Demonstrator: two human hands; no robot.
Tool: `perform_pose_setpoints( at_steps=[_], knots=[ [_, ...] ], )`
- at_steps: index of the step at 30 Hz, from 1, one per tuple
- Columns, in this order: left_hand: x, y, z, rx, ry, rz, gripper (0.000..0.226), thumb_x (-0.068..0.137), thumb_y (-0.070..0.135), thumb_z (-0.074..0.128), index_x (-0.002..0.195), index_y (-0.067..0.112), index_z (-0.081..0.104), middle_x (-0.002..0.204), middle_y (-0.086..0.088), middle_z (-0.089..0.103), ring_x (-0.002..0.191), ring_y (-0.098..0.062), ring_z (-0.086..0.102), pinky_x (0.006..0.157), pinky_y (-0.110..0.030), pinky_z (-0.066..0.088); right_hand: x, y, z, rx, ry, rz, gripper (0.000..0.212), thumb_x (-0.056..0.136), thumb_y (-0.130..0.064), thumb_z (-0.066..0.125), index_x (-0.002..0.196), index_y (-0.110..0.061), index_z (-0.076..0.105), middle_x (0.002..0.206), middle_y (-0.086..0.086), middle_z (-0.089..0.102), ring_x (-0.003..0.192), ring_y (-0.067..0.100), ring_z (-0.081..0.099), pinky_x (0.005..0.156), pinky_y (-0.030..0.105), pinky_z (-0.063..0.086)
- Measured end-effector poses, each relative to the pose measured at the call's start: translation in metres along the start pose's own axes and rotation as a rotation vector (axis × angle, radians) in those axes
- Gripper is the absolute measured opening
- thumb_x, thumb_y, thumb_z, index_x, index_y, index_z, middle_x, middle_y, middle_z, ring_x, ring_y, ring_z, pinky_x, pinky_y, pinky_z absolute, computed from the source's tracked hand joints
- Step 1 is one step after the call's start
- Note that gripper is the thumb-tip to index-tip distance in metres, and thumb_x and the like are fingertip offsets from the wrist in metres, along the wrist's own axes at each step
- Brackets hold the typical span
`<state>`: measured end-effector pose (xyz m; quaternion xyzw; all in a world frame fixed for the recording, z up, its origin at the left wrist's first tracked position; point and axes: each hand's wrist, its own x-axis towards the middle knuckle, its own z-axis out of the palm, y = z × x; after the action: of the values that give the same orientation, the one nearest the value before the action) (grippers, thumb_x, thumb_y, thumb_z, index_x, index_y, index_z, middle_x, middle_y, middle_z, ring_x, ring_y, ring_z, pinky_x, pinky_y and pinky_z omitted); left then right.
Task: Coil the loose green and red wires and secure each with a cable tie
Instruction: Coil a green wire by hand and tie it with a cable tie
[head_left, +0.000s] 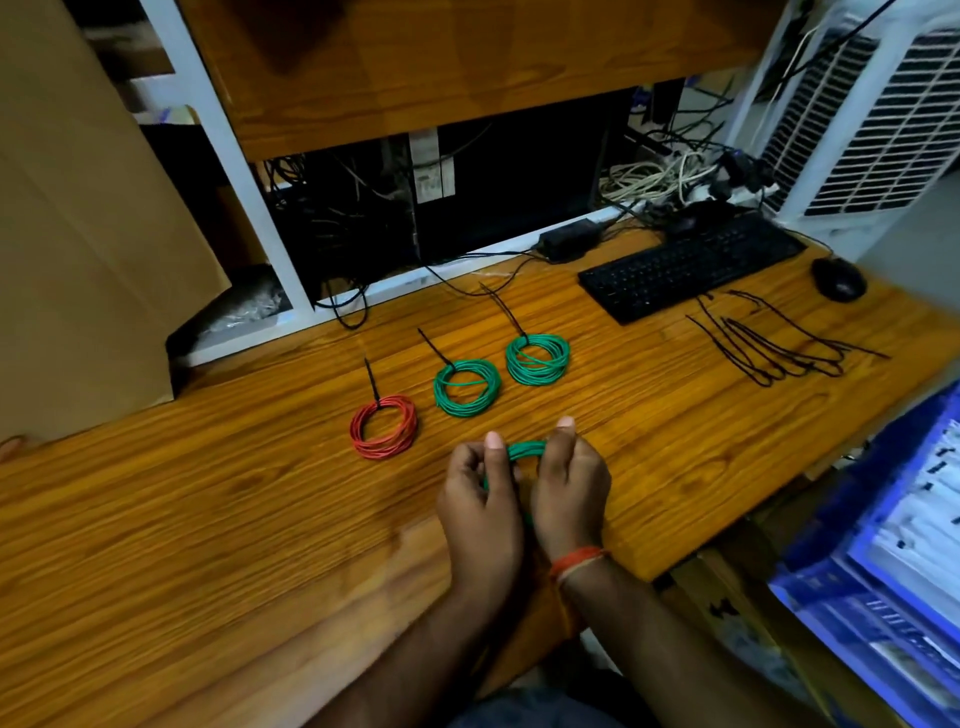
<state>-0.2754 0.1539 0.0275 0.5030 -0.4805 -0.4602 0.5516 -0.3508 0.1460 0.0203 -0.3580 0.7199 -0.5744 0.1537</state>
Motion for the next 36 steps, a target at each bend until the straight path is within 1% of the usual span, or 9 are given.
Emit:
perform_pose_setpoints(
  at_steps=[4, 7, 10, 12, 15, 17, 22, 27, 36],
  knots=[
    [0.014, -0.006, 0.020, 0.042, 0.038, 0.046, 0.045, 0.096, 0.057, 0.053, 0.078, 0.016, 0.055, 0.066, -0.011, 0.057, 0.060, -0.018, 0.050, 0.056, -0.043, 0.042, 0.020, 0.011, -0.006, 0.023, -0.038, 0.012, 0.054, 0.107, -0.029, 0.040, 0.054, -0.020, 0.037, 0.049, -0.006, 0.046, 0.047, 0.005, 0.044, 0.046, 0.016, 0.023],
    [0.024, -0.019, 0.051, 0.071, 0.034, 0.038, 0.042, 0.094, 0.057, 0.055, 0.077, 0.018, 0.055, 0.063, -0.007, 0.053, 0.060, -0.016, 0.046, 0.055, -0.044, 0.040, 0.046, 0.027, -0.018, -0.015, -0.076, 0.067, 0.053, 0.109, -0.025, 0.042, 0.057, -0.019, 0.039, 0.055, -0.003, 0.056, 0.051, 0.010, 0.050, 0.050, 0.026, 0.023],
    [0.031, -0.029, 0.089, 0.045, 0.018, -0.005, 0.040, 0.093, 0.058, 0.059, 0.078, 0.022, 0.056, 0.066, -0.006, 0.054, 0.062, -0.020, 0.048, 0.058, -0.051, 0.042, 0.082, 0.043, -0.039, -0.037, -0.168, 0.112, 0.048, 0.108, -0.024, 0.044, 0.063, -0.014, 0.055, 0.062, 0.002, 0.062, 0.057, 0.004, 0.057, 0.059, 0.028, 0.030],
    [0.037, -0.038, 0.112, 0.051, 0.014, -0.043, 0.035, 0.093, 0.058, 0.061, 0.078, 0.026, 0.058, 0.069, -0.007, 0.058, 0.064, -0.026, 0.051, 0.061, -0.053, 0.046, 0.108, 0.054, -0.053, -0.056, -0.282, 0.143, 0.047, 0.108, -0.030, 0.041, 0.079, -0.004, 0.066, 0.080, 0.018, 0.069, 0.077, 0.028, 0.064, 0.067, 0.029, 0.036],
    [0.048, -0.053, 0.143, 0.083, 0.023, -0.080, 0.043, 0.091, 0.063, 0.062, 0.080, 0.022, 0.058, 0.077, -0.023, 0.063, 0.069, -0.040, 0.060, 0.068, -0.063, 0.051, 0.146, 0.070, -0.071, -0.139, -0.425, 0.104, 0.048, 0.107, -0.043, 0.037, 0.067, -0.022, 0.055, 0.073, 0.005, 0.058, 0.071, 0.023, 0.055, 0.064, 0.031, 0.033],
    [0.053, -0.062, 0.163, 0.108, 0.016, -0.092, 0.049, 0.090, 0.067, 0.062, 0.082, 0.019, 0.057, 0.080, -0.026, 0.062, 0.075, -0.045, 0.062, 0.071, -0.065, 0.051, 0.167, 0.081, -0.083, -0.236, -0.474, 0.018, 0.047, 0.108, -0.045, 0.038, 0.071, -0.022, 0.056, 0.071, 0.002, 0.056, 0.068, 0.025, 0.056, 0.061, 0.034, 0.037],
    [0.058, -0.062, 0.203, 0.165, 0.014, -0.049, 0.052, 0.087, 0.072, 0.058, 0.078, 0.021, 0.052, 0.073, -0.022, 0.057, 0.067, -0.024, 0.051, 0.066, -0.060, 0.048, 0.212, 0.101, -0.116, -0.382, -0.426, -0.147, 0.050, 0.101, -0.057, 0.034, 0.085, -0.020, 0.063, 0.074, 0.005, 0.065, 0.069, 0.025, 0.064, 0.059, 0.041, 0.053],
    [0.066, -0.069, 0.215, 0.229, 0.014, 0.018, 0.052, 0.093, 0.069, 0.056, 0.079, 0.020, 0.050, 0.074, -0.021, 0.055, 0.068, -0.039, 0.055, 0.066, -0.063, 0.049, 0.245, 0.113, -0.148, -0.535, -0.365, -0.221, 0.013, 0.094, -0.027, 0.061, 0.095, -0.015, 0.066, 0.093, 0.007, 0.064, 0.088, 0.025, 0.060, 0.078, 0.044, 0.056],
    [0.068, -0.072, 0.222, 0.248, 0.000, -0.019, 0.036, 0.096, 0.055, 0.059, 0.078, 0.024, 0.054, 0.072, -0.012, 0.062, 0.072, -0.038, 0.063, 0.071, -0.059, 0.053, 0.259, 0.126, -0.169, -0.833, -0.194, -0.277, 0.022, 0.085, -0.022, 0.070, 0.101, -0.006, 0.069, 0.095, 0.017, 0.064, 0.095, 0.034, 0.057, 0.090, 0.047, 0.049]
  ],
)
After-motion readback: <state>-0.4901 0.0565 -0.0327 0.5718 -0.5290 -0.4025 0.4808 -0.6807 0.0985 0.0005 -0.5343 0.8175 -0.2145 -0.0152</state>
